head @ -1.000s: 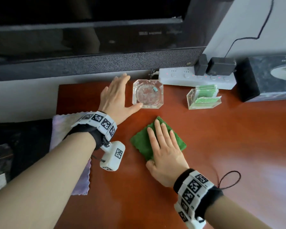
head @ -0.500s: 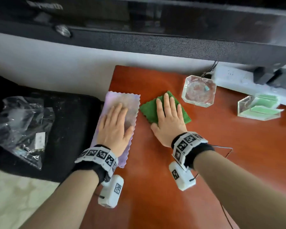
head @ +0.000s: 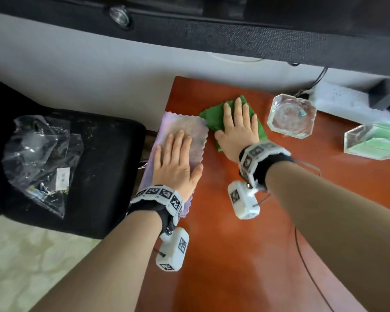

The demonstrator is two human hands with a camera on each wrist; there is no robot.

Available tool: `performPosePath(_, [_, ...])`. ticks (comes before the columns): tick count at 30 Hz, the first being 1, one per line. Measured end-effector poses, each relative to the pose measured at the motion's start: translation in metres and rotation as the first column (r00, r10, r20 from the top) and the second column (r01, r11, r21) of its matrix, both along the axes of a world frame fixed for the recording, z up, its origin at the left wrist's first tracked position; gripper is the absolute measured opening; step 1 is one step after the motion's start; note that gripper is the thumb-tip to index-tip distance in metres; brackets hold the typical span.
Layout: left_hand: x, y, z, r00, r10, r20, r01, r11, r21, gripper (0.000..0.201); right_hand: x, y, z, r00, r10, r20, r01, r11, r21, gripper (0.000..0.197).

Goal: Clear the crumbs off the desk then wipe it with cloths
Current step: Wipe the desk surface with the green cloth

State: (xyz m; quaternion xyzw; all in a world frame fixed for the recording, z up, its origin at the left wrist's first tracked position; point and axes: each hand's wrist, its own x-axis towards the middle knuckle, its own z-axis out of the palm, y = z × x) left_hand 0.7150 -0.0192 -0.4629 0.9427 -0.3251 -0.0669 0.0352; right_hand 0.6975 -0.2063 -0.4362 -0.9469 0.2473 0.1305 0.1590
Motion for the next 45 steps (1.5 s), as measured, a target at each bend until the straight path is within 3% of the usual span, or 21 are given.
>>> performPosePath(5, [-0.001, 0.0, -0.002, 1.0, -0.003, 0.015, 0.004, 1.0, -0.022, 0.076, -0.092, 0.031, 0.002, 0.997, 0.07, -0.038, -0.07, 0.998, 0.001, 0.079])
performPosePath(8, [-0.001, 0.0, 0.0, 1.0, -0.011, 0.026, 0.012, 1.0, -0.004, 0.078, -0.106, 0.036, -0.001, 0.997, 0.055, -0.058, -0.055, 0.998, 0.003, 0.078])
performPosePath(14, [-0.001, 0.0, 0.002, 1.0, 0.0, 0.014, -0.001, 1.0, 0.016, 0.078, -0.069, 0.037, 0.001, 0.997, -0.069, -0.034, 0.069, 0.998, 0.004, 0.075])
performPosePath(21, [-0.001, 0.0, 0.0, 0.999, -0.016, 0.032, 0.017, 1.0, -0.025, 0.079, 0.037, 0.012, 0.006, 0.978, -0.211, -0.003, 0.209, 0.967, 0.146, 0.065])
performPosePath(26, [-0.002, 0.0, -0.004, 0.999, 0.006, 0.038, -0.001, 0.992, -0.126, 0.077, 0.085, 0.008, 0.008, 0.996, -0.082, -0.025, 0.084, 0.991, 0.106, 0.065])
performPosePath(32, [0.0, 0.0, -0.002, 1.0, -0.001, -0.017, -0.001, 0.994, -0.108, 0.078, 0.108, 0.029, 0.005, 0.98, 0.196, -0.041, -0.194, 0.98, 0.031, 0.067])
performPosePath(35, [0.001, 0.001, 0.002, 0.998, 0.0, -0.059, -0.006, 0.994, -0.111, 0.077, 0.107, 0.027, 0.004, 0.964, 0.261, -0.047, -0.26, 0.965, 0.039, 0.066])
performPosePath(39, [0.012, 0.005, 0.02, 0.992, -0.009, -0.124, -0.016, 0.98, -0.198, 0.057, 0.099, 0.01, 0.011, 0.95, 0.303, -0.08, -0.295, 0.95, 0.101, 0.061])
performPosePath(41, [0.026, 0.006, 0.033, 0.995, 0.062, -0.076, -0.079, 0.967, -0.243, 0.046, 0.09, 0.003, 0.011, 0.958, 0.277, -0.071, -0.269, 0.958, 0.099, 0.061])
performPosePath(43, [0.042, 0.004, 0.039, 0.978, 0.208, -0.011, -0.204, 0.944, -0.259, 0.049, 0.079, 0.0, 0.007, 0.964, 0.258, -0.065, -0.254, 0.965, 0.069, 0.063])
performPosePath(45, [0.058, 0.001, 0.041, 0.935, 0.348, -0.064, -0.353, 0.904, -0.242, 0.053, 0.071, -0.002, 0.005, 0.965, 0.252, -0.066, -0.25, 0.967, 0.039, 0.065])
